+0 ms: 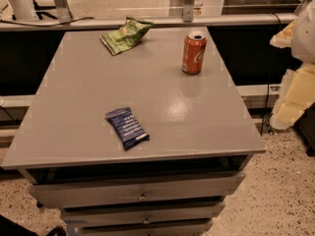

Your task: Move coke can near rxbar blueberry

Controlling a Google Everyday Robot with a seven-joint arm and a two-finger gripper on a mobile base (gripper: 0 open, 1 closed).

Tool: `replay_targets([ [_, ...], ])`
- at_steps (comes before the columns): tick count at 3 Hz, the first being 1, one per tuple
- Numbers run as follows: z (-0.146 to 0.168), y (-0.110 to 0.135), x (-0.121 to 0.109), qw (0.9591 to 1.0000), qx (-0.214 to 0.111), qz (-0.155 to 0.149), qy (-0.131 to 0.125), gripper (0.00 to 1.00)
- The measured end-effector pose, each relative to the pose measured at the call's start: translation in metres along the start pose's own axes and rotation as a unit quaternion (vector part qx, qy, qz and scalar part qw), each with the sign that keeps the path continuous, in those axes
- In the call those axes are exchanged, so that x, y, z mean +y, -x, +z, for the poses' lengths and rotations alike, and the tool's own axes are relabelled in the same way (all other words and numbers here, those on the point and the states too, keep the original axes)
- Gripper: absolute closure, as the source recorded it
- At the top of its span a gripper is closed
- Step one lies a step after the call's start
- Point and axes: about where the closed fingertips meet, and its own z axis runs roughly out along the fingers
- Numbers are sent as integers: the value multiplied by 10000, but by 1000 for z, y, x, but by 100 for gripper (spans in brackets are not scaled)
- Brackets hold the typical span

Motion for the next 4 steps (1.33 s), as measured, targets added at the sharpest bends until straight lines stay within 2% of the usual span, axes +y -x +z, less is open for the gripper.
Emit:
replay_targets([
  [1,0,0,0,10000,0,0,-1,0],
  [2,7,3,-8,9994,-216,218,-138,0],
  [3,35,11,-35,9948,-742,613,-320,0],
  [4,72,23,-81,9818,-1454,1114,-506,0],
])
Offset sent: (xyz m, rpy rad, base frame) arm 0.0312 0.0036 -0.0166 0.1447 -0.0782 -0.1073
